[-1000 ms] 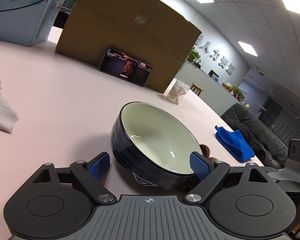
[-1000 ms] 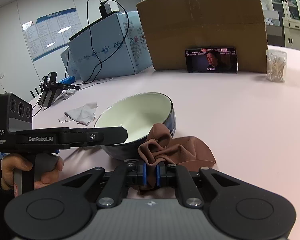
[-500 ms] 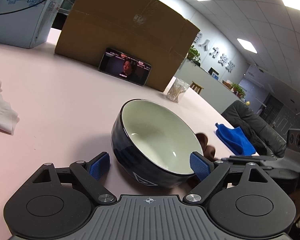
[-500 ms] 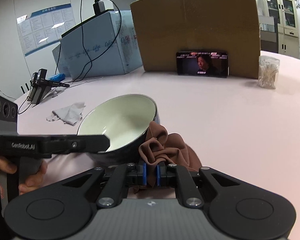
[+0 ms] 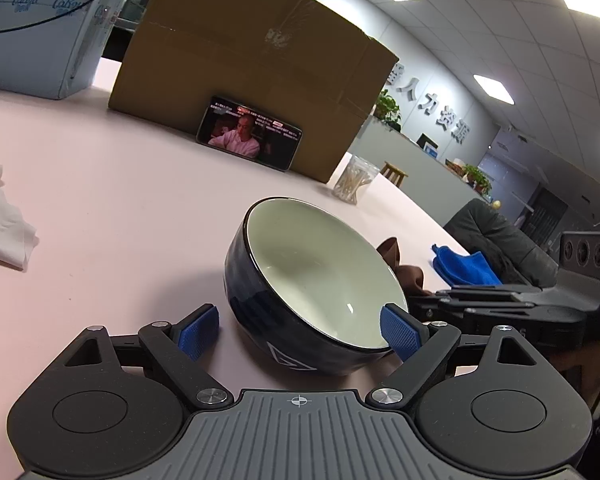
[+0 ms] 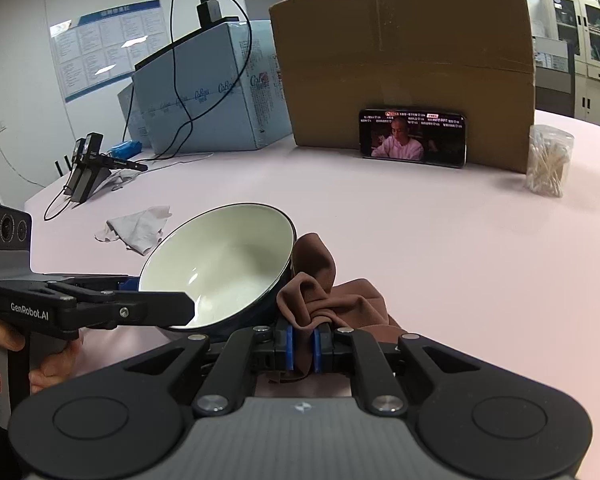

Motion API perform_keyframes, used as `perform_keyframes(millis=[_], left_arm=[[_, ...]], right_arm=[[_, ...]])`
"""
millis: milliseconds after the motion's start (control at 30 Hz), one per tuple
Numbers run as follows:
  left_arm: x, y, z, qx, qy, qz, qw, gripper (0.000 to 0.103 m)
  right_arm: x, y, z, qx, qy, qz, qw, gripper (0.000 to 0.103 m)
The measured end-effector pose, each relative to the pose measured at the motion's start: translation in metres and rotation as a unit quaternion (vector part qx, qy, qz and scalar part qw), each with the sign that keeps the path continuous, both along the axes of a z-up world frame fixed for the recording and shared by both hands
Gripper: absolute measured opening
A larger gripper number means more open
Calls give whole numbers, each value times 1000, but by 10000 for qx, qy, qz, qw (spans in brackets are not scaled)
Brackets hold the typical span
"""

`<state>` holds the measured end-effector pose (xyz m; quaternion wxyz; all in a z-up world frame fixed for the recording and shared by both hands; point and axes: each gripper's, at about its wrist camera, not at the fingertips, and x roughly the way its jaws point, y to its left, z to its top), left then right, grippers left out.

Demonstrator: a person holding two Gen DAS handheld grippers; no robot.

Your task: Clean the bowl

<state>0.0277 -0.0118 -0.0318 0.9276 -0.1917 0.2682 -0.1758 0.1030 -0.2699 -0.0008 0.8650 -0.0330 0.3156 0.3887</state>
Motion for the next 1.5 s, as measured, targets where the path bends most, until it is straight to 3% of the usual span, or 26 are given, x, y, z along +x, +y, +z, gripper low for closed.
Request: perform_keyframes(millis=[233, 500, 700, 1500], left_arm=[[-1, -1, 1, 33, -5, 7, 10000, 90], [0, -1, 3, 80, 47, -58, 9999, 90], [3, 0, 12, 453, 9, 13, 9990, 91], [18, 7, 8, 302, 15, -129, 9995, 91]], right_arm=[[15, -4, 2, 189, -15, 229, 9996, 12], [20, -5, -14, 183, 279, 555, 9979, 12], [15, -8, -16, 267, 279, 707, 9967, 12], [-9, -13, -10, 759, 264, 1654, 9829, 12]])
